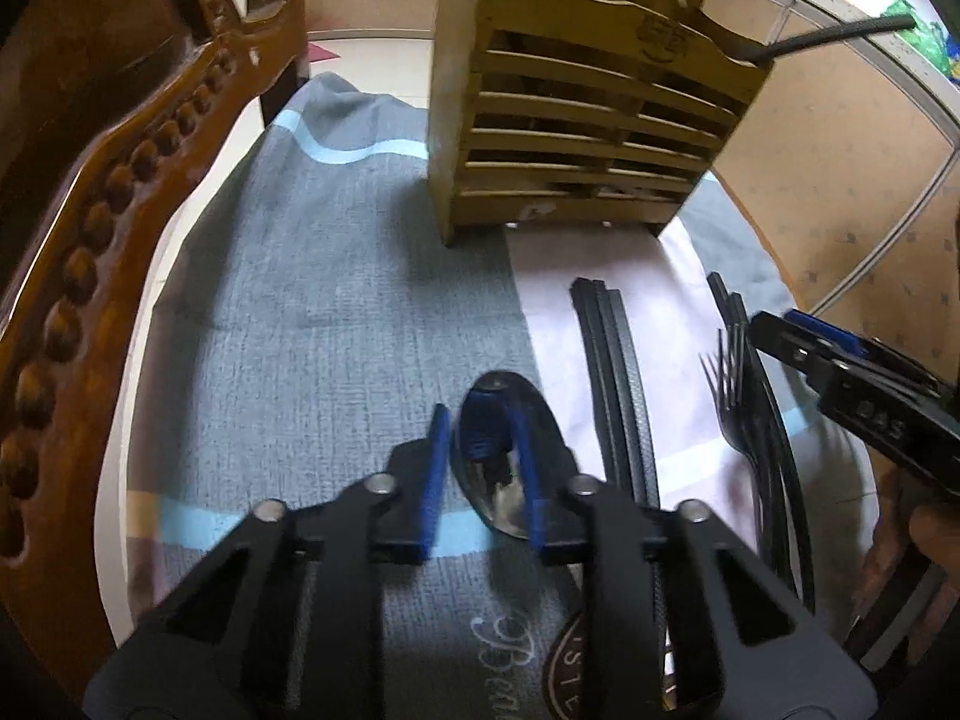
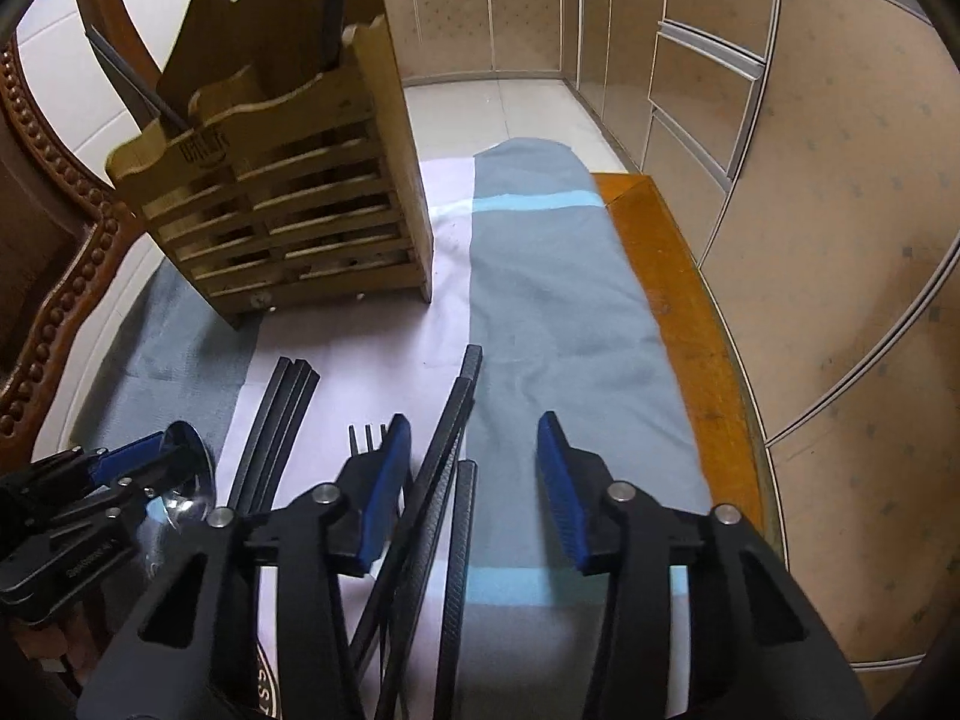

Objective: Organize utensils

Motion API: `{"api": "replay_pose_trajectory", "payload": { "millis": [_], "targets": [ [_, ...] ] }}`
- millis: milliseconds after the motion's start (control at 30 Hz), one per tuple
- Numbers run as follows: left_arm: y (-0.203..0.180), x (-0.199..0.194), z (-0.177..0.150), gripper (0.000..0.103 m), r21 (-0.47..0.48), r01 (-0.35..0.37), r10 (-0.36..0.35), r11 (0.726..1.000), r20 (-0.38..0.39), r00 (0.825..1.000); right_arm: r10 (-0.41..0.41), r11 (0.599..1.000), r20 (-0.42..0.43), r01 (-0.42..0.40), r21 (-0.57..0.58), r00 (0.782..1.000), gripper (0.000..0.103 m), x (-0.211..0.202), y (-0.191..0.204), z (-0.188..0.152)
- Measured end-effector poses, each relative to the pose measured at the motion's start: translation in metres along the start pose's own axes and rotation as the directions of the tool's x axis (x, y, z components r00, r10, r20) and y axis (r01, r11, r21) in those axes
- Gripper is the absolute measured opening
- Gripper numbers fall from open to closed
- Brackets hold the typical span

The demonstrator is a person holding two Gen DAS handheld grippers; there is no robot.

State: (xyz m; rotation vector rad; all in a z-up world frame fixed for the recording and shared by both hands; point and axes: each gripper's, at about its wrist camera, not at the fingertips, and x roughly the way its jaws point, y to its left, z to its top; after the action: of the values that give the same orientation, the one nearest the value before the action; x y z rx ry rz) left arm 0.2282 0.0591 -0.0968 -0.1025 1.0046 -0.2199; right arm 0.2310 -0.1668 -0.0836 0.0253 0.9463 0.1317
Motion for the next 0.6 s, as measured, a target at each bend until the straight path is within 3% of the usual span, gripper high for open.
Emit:
{"api": "replay_pose_trajectory", "payload": {
  "millis": [100,233,400,600],
  "targets": [
    [-0.005,0.000,0.001,0.014,0.021,-0.017,0.016,1.000,0.006,1.000,-0.012,1.000,-0.008,0.011,-0.010,1.000,0.033,0.009,0.004,0.002],
    [-0.003,-0.006,0.006,0.005,0.003,-0.016,0.016,1.000,0.033,0.999,-0.004,1.000,-0.017,0.004,-0.014,1.000,0.017,0.017,0.005,0.004],
    [0.002,-0.017,0.010,0.002,-0.006,-0.010,0.010,1.000,0.058,0.998,0.044,0.999,-0.002,-0.043,0.023,0.999,0.011,0.013,0.001,0.005],
    [0.005,-0.033,0.013,0.002,-0.020,-0.012,0.014,1.000,0.098,0.995,0.153,0.983,0.079,-0.160,0.093,0.985,0.007,-0.018,-0.012,0.014]
  ]
}}
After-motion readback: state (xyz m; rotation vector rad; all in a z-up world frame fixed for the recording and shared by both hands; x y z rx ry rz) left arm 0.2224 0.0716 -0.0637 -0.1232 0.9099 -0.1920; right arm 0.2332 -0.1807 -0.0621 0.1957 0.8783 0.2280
